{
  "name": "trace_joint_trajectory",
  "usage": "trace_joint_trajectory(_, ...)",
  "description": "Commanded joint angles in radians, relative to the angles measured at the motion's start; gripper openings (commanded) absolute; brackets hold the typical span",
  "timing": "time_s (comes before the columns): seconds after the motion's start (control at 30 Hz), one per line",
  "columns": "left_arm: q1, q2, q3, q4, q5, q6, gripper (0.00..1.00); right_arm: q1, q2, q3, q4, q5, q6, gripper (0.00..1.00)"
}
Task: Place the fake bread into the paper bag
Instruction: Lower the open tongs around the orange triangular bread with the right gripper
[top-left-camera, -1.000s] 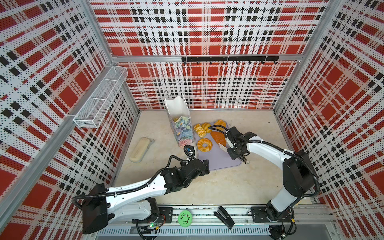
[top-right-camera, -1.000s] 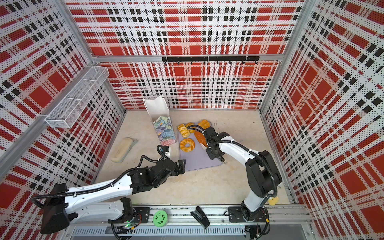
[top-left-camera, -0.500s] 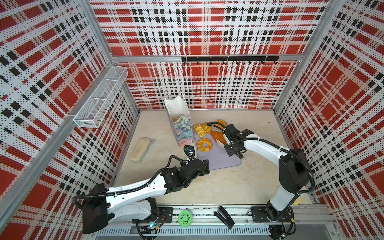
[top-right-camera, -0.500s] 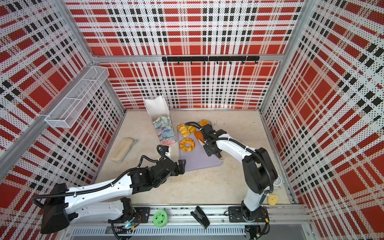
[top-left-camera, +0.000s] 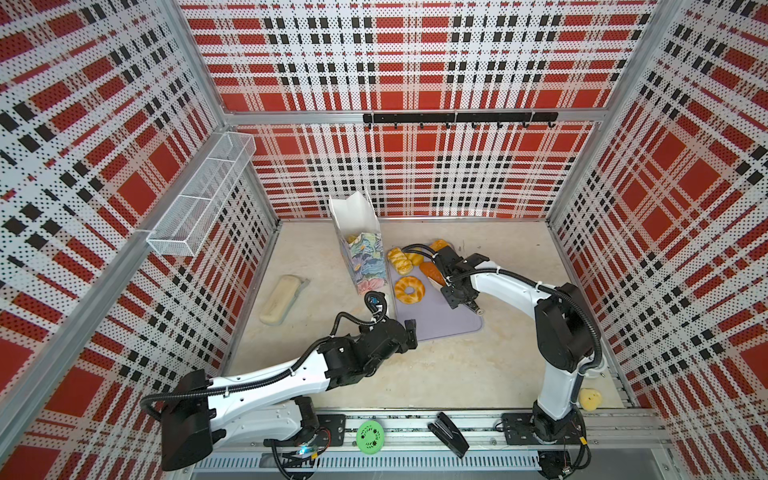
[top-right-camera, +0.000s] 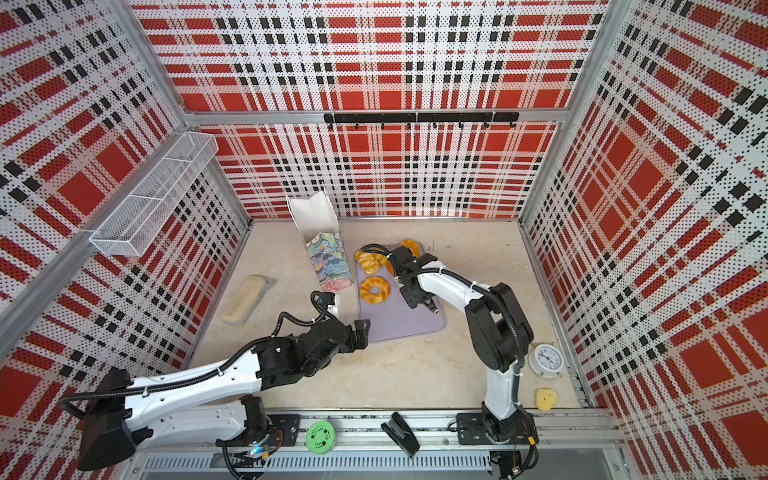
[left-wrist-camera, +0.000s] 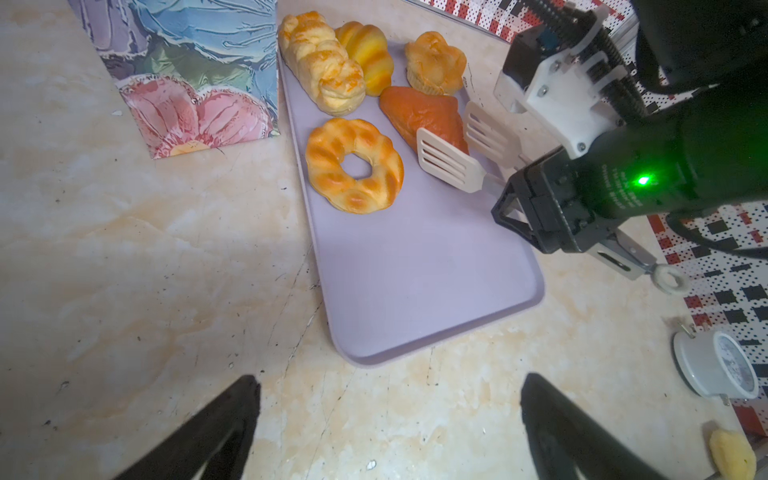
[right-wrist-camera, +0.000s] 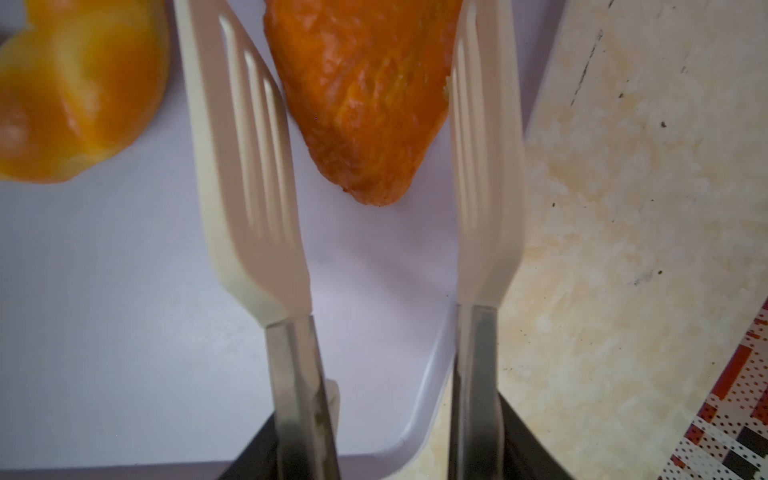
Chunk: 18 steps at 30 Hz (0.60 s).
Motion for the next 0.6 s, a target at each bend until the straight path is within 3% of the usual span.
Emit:
trace_joint_trajectory(0.0,-0.008,-0.023,-0.014,-0.004,-0.034,-0.02,0.99,0.007,0.034,0.047,-0.026,0.057,-0.039,0.55)
trace_joint_trajectory(0.2,-0.008,-0.026,-0.017,-0.003,-0.039,-0.022,1.0,0.008,0.048,0.054,-0.055,0.038,-0.065,0.33)
trace_joint_trajectory(0.57,-0.007,-0.024,-0.003,-0.006,-0.049,-0.003,1.0,0.008,-0.012,0.023,-0.069,-0.006,-0.058,0.22)
